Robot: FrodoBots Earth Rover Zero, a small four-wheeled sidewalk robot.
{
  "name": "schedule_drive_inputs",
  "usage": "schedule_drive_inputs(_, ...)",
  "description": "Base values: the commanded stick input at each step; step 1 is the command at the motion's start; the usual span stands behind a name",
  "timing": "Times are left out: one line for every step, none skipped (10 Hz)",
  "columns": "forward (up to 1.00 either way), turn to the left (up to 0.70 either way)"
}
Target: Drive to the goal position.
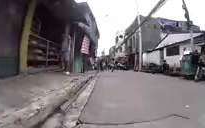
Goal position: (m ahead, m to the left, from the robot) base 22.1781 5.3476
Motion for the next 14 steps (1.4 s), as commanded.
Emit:
schedule_drive_inputs(1.0, 0.0)
schedule_drive_inputs(1.0, 0.0)
schedule_drive_inputs(1.0, -0.05)
schedule_drive_inputs(1.0, -0.27)
schedule_drive_inputs(1.0, -0.27)
schedule_drive_inputs(1.0, -0.03)
schedule_drive_inputs(1.0, 0.0)
schedule_drive_inputs(1.0, 0.0)
schedule_drive_inputs(1.0, 0.0)
schedule_drive_inputs(1.0, 0.0)
schedule_drive_inputs(1.0, -0.07)
schedule_drive_inputs(1.0, -0.27)
schedule_drive_inputs(1.0, -0.27)
schedule_drive_inputs(1.0, -0.27)
